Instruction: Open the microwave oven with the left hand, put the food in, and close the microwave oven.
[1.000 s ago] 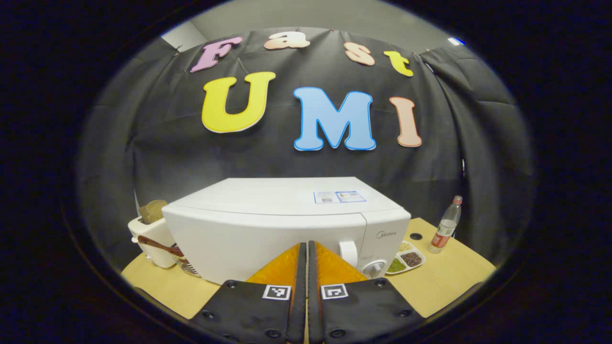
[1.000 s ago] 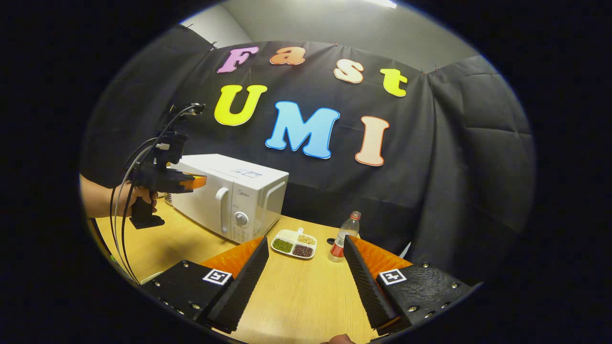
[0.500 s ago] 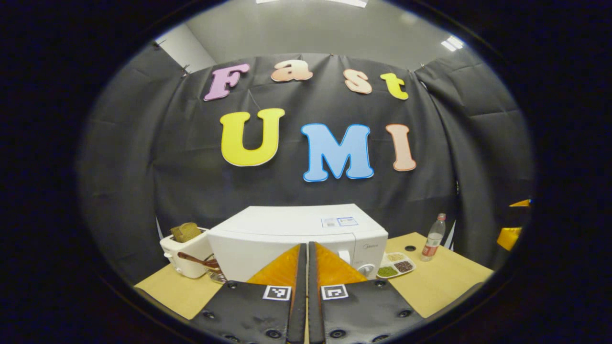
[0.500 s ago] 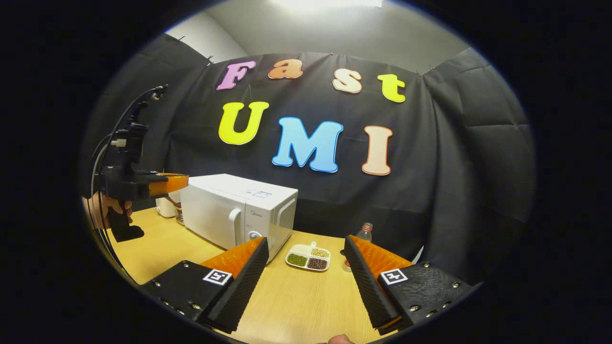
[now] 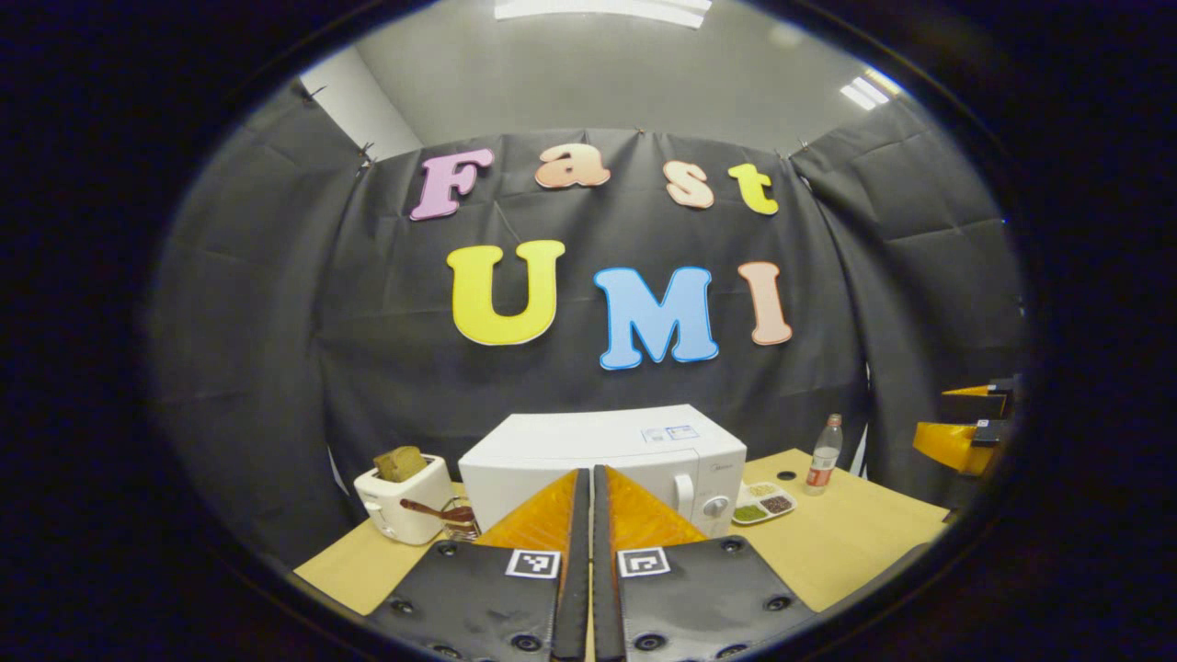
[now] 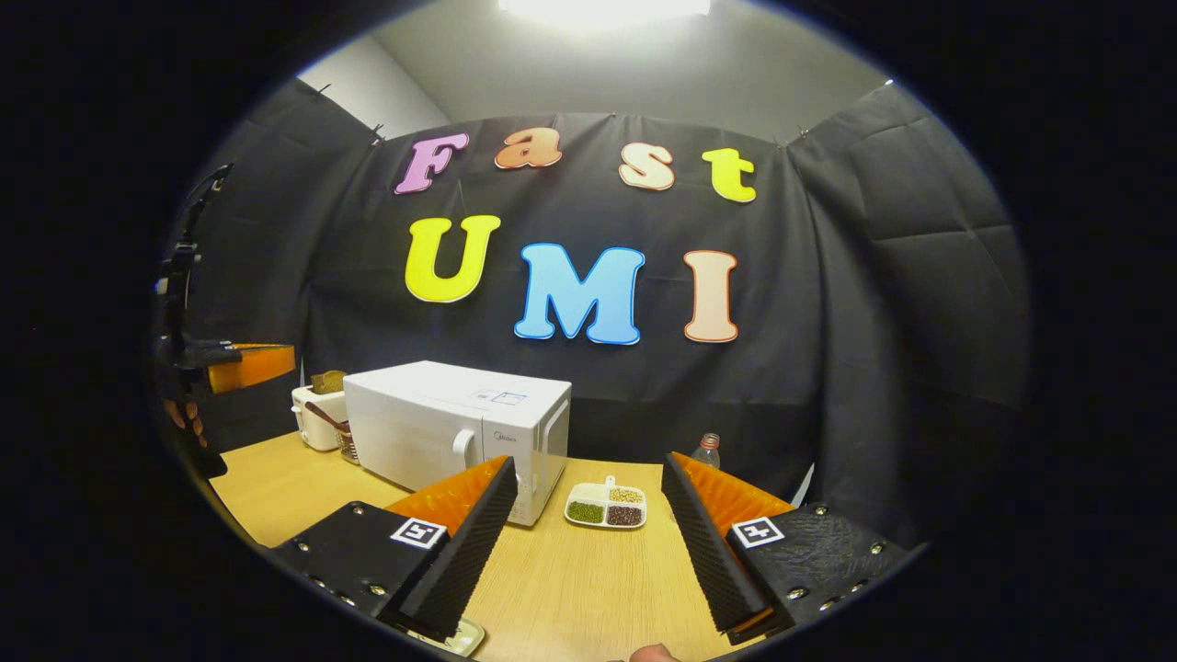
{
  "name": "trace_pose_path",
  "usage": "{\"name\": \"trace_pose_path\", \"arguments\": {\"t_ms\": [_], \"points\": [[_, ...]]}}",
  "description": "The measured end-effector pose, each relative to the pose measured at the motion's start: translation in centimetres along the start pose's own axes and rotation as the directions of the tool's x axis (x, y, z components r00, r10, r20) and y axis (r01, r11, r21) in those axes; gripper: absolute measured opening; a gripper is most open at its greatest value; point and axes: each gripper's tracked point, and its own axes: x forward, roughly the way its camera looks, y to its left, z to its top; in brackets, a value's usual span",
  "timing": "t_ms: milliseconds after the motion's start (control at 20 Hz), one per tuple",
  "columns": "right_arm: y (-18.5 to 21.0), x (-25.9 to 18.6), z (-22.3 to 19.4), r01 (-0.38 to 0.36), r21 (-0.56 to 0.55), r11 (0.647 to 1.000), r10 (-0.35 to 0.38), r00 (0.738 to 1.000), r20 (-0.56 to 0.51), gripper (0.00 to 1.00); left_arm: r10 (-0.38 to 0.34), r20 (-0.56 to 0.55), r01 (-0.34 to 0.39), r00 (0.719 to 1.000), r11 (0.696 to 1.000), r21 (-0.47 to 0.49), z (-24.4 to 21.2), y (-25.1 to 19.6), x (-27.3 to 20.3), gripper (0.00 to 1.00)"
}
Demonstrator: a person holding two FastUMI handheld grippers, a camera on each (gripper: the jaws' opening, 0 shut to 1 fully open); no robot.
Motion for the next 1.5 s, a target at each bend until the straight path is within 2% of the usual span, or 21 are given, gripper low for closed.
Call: {"name": "trace_pose_path", "arguments": {"t_ms": [100, 150, 250, 500, 650, 1000, 1500], "points": [[0.5, -0.6, 0.2, 0.014, -0.006, 1.0, -0.014, 1.0, 0.013, 0.97, 0.0, 0.009, 0.0, 1.0, 1.0, -0.023, 0.3, 0.9, -1.5, 0.12], [0.8, -0.9, 0.4, 0.016, -0.005, 1.0, -0.016, 1.0, 0.018, 0.97, 0.0, 0.014, 0.0, 1.0, 0.999, -0.035, 0.5, 1.1, -2.2, 0.25], [1.4, -1.7, 0.7, 0.016, -0.004, 1.0, -0.016, 0.999, 0.029, 0.97, 0.01, 0.028, -0.009, 1.0, 0.999, -0.039, 0.8, 1.9, -3.7, 0.58], [2.3, -2.3, 1.1, 0.016, 0.002, 1.0, -0.016, 0.998, 0.057, 0.97, 0.042, 0.04, -0.041, 0.998, 0.999, -0.034, 0.9, 3.7, -5.7, 0.93], [2.4, -2.4, 1.4, 0.011, 0.016, 1.0, -0.012, 0.998, 0.061, 0.97, 0.063, 0.053, -0.062, 0.997, 0.998, -0.019, 1.6, 4.3, -6.5, 0.98], [2.2, -2.1, 3.1, 0.015, 0.007, 1.0, -0.015, 0.995, 0.102, 0.97, 0.078, 0.057, -0.077, 0.995, 0.997, -0.014, 1.4, 5.1, -7.4, 0.99], [2.1, -2.2, 4.7, 0.004, -0.01, 1.0, -0.003, 0.99, 0.144, 0.97, 0.081, 0.109, -0.083, 0.991, 0.996, 0.011, 3.6, 4.9, -7.5, 0.97]]}}
